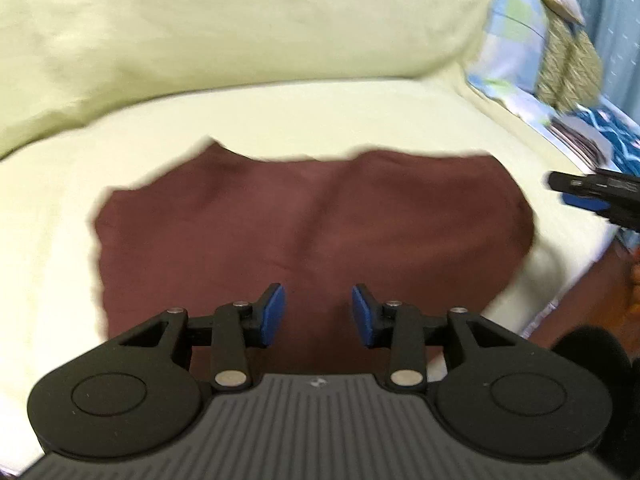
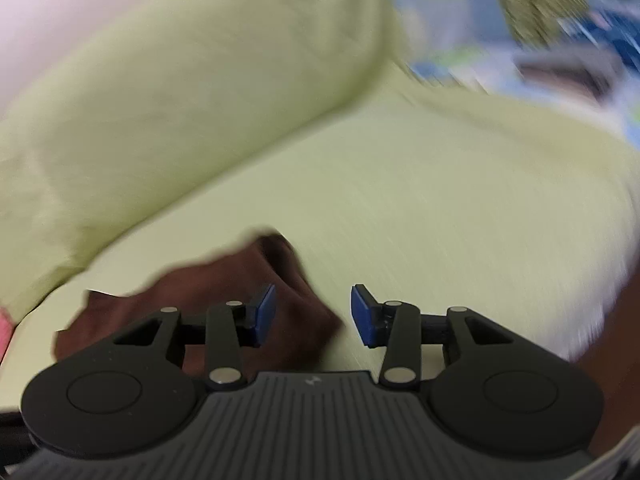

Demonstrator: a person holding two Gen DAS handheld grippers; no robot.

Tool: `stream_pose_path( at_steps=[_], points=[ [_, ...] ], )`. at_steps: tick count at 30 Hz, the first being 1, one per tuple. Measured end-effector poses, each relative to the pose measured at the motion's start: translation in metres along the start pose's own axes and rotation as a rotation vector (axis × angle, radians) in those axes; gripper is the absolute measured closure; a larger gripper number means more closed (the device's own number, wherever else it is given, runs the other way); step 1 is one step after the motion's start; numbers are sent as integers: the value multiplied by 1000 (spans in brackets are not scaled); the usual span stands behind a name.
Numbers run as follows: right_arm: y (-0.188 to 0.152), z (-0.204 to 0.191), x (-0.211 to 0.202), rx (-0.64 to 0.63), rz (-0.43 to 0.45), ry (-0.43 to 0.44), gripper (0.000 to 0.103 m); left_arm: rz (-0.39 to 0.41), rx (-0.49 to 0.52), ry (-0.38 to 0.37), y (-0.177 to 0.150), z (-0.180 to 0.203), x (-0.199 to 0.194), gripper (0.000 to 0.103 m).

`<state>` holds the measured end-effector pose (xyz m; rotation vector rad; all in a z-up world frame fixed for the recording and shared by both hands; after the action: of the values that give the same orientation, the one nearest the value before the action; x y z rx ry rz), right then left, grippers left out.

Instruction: Fold clothes

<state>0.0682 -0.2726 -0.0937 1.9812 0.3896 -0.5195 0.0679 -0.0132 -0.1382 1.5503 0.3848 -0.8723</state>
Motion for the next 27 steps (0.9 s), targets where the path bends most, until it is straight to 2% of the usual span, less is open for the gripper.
stream_pose_path(
  at_steps=[3, 5, 6, 9, 14, 16, 18, 19, 21, 22, 23, 24, 25, 27],
  points=[
    [14, -20, 13, -72, -18, 72, 60, 25, 65, 36, 31, -33, 6, 57],
    [18, -34, 25, -132, -35, 103, 59, 48, 124, 53, 53, -50, 15, 52],
    [17, -41, 32, -154, -45, 108, 58, 59, 160, 69, 67, -60, 24, 48],
    [13, -56, 49, -191, -69, 116, 57, 79, 226, 64, 90, -73, 46, 47],
    [8, -65, 73, -236, -88, 114, 54, 1, 286, 2, 105, -82, 94, 48],
    [5, -68, 74, -249, -86, 124, 54, -36, 301, -24, 105, -83, 112, 54],
    [5, -69, 72, -255, -77, 135, 54, -74, 303, -45, 101, -84, 124, 87],
    [6, -71, 72, -259, -67, 154, 54, -89, 307, -51, 100, -84, 128, 91],
    [4, -72, 77, -267, -66, 172, 59, -107, 338, -66, 94, -82, 135, 98],
    [2, -72, 81, -276, -73, 168, 71, -105, 357, -68, 91, -80, 135, 98],
    [-2, -71, 86, -287, -93, 172, 91, -99, 375, -63, 88, -78, 135, 99],
    [-3, -70, 87, -291, -98, 168, 99, -87, 387, -44, 88, -79, 137, 99],
    [-7, -62, 95, -301, -109, 107, 102, -76, 387, -22, 88, -81, 139, 99],
    [-12, -52, 103, -283, -129, 64, 103, -57, 351, 6, 89, -90, 146, 97]
  ],
)
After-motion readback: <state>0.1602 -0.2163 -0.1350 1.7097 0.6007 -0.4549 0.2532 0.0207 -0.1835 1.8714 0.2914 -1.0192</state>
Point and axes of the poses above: each gripper's, at about its wrist camera, not at the fingertips, and x roughly the way its jaws point, z to its right, y to its top, the point moved 7 cm from there along x, roughly the way its jaws point, and after that the axes turned 2 degrees about x, right-handed, at the moved point
